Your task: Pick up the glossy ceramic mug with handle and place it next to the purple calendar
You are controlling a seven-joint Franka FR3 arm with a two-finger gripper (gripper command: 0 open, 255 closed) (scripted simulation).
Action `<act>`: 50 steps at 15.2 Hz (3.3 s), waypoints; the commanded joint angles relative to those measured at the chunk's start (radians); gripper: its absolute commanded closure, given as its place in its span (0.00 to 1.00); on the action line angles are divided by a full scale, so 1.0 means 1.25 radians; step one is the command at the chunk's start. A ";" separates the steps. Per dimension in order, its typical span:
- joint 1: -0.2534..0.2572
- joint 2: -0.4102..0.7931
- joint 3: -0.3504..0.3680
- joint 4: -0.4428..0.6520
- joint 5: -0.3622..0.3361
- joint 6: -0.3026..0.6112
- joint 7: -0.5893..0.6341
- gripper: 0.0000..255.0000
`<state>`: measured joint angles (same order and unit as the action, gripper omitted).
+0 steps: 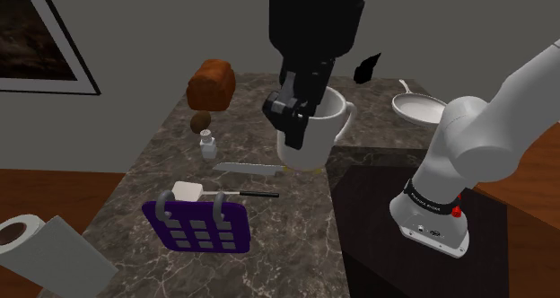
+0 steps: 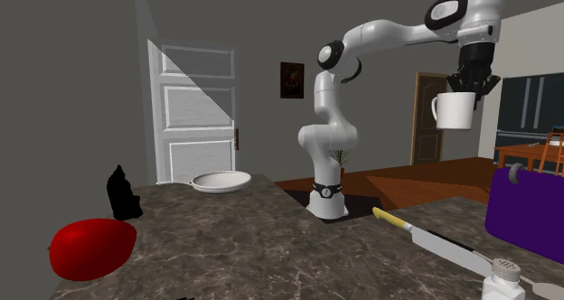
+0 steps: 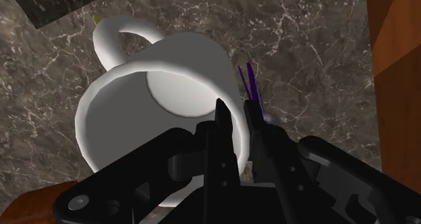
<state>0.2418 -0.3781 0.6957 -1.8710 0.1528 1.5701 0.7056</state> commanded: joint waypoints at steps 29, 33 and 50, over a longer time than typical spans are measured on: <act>0.019 0.055 0.128 -0.217 0.004 0.273 0.113 1.00; 0.017 0.069 0.141 -0.250 -0.001 0.317 0.121 1.00; -0.013 0.179 0.211 -0.363 -0.077 0.510 0.195 1.00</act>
<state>0.2295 -0.1667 0.9542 -2.3189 0.0674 2.1927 0.9413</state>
